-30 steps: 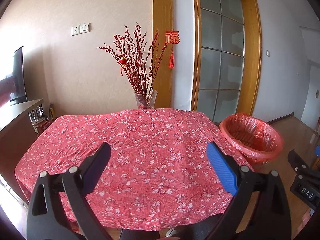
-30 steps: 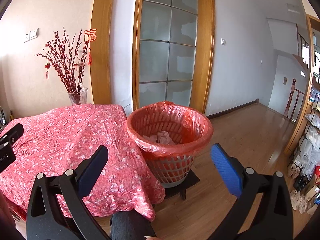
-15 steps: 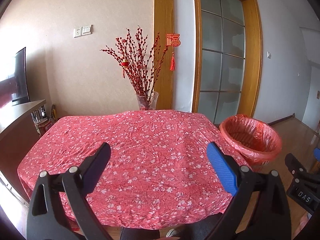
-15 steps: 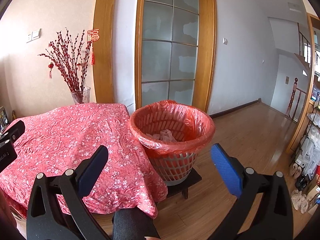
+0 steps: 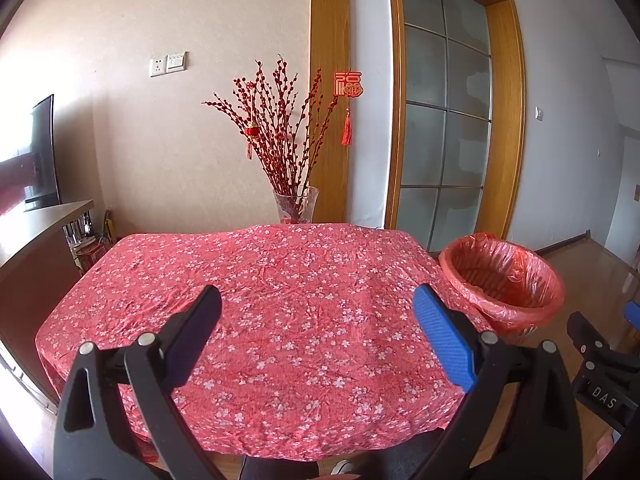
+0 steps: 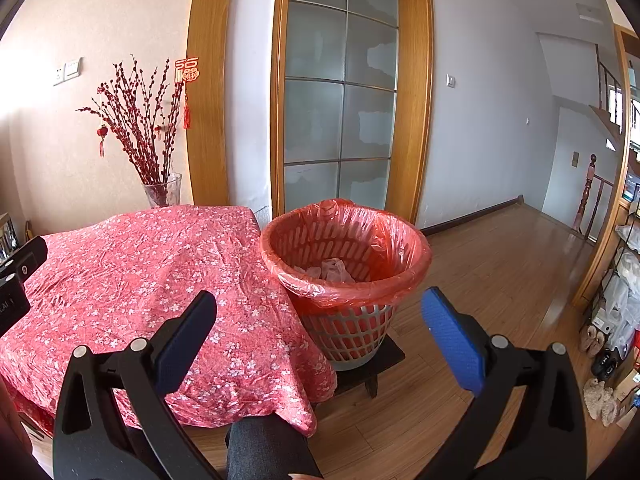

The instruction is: Collect trash

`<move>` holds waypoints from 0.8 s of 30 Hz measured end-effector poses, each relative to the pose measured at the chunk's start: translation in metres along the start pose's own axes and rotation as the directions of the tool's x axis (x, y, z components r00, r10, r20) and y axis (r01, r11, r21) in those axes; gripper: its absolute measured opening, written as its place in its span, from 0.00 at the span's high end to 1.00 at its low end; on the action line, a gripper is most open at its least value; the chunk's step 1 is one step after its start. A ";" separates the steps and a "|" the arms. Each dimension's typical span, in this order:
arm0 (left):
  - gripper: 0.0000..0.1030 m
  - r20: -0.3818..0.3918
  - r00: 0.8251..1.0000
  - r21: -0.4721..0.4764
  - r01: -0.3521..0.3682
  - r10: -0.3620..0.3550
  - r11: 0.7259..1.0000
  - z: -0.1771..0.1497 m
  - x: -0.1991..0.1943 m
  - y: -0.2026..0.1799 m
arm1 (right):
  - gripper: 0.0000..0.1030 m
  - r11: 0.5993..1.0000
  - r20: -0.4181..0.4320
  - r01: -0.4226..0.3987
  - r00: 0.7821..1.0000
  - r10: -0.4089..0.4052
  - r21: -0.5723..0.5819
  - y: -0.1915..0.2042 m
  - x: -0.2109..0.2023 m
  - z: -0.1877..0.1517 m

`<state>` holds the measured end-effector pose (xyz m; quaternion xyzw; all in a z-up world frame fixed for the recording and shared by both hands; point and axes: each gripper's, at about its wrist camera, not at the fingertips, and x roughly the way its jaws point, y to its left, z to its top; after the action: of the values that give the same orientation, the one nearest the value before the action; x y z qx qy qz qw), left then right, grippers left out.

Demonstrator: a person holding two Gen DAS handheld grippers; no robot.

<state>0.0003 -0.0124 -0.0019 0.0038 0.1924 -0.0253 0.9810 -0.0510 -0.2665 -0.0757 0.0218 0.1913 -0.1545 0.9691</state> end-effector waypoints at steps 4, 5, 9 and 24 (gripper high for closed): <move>0.08 -0.002 1.000 0.001 0.001 -0.001 1.000 0.000 0.000 0.000 | 0.02 1.000 0.002 0.000 1.000 0.000 -0.001 0.000 0.000 0.001; 0.08 -0.002 1.000 0.001 0.002 -0.002 1.000 0.000 0.000 0.000 | 0.02 1.000 0.002 0.001 1.000 -0.001 -0.001 0.000 0.000 0.001; 0.08 -0.002 1.000 0.002 0.002 -0.002 1.000 0.000 0.001 -0.001 | 0.02 1.000 0.002 0.001 1.000 -0.001 0.000 -0.001 0.001 0.001; 0.08 -0.007 1.000 0.001 0.004 -0.004 1.000 -0.001 0.003 -0.002 | 0.02 1.000 -0.001 0.002 1.000 -0.002 -0.002 -0.001 0.002 0.002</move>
<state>0.0031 -0.0146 -0.0036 0.0039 0.1957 -0.0274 0.9803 -0.0491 -0.2685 -0.0745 0.0206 0.1918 -0.1551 0.9689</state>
